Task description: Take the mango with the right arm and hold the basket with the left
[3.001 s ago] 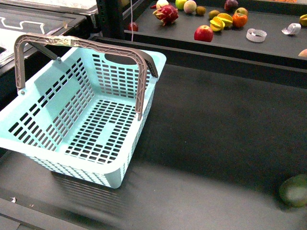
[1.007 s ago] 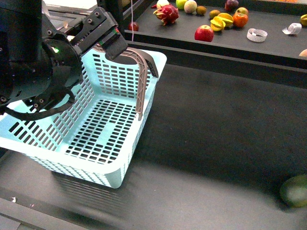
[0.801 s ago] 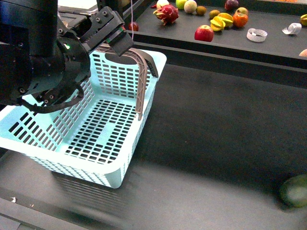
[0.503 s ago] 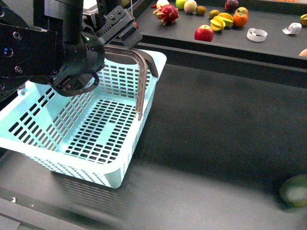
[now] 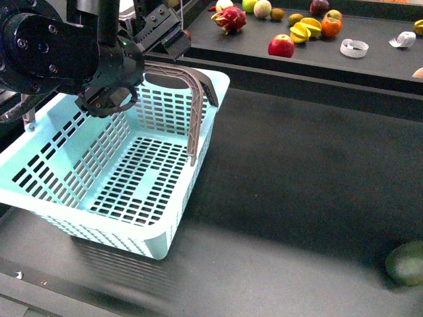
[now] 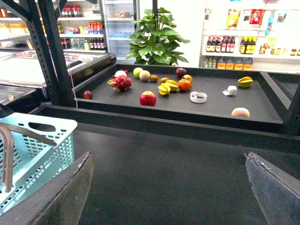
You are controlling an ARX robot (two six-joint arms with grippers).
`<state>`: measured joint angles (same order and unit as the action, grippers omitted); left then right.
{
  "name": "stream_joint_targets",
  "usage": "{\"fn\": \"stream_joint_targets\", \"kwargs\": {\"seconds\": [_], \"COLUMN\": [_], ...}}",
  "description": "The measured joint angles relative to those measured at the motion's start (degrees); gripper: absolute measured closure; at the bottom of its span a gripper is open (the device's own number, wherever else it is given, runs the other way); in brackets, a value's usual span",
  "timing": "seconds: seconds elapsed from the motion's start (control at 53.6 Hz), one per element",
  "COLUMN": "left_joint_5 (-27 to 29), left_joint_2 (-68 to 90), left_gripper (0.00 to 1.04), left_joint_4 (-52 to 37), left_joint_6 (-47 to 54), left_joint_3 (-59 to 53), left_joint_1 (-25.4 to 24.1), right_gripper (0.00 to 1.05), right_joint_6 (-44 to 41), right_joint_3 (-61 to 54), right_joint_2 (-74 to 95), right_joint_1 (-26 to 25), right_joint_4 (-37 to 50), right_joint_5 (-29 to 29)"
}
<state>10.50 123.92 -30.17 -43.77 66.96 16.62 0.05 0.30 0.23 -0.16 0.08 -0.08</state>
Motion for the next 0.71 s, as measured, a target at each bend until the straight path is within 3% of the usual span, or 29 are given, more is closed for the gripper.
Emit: {"fn": "stream_joint_targets", "kwargs": {"seconds": [0.168, 0.205, 0.485, 0.708], "left_joint_5": [0.2, 0.5, -2.1, -5.9], "left_joint_2": [0.5, 0.5, -1.7, -12.9], "left_gripper": [0.39, 0.5, 0.96, 0.98], "left_joint_4": [1.5, 1.8, 2.0, -3.3], "left_joint_6": [0.2, -1.2, -3.7, 0.9], "left_joint_3": [1.3, 1.6, -0.9, -12.6], "left_joint_1": [0.3, 0.7, 1.7, 3.0], "right_gripper": [0.08, 0.08, 0.08, 0.08], "right_joint_6": [0.0, 0.0, 0.0, 0.0], "right_joint_3": [0.0, 0.0, 0.0, 0.0], "right_joint_2": [0.0, 0.0, 0.0, 0.0], "right_joint_1": [0.0, 0.0, 0.0, 0.0], "right_joint_4": [0.0, 0.0, 0.0, 0.0], "right_joint_5": [0.0, 0.0, 0.0, 0.0]}}
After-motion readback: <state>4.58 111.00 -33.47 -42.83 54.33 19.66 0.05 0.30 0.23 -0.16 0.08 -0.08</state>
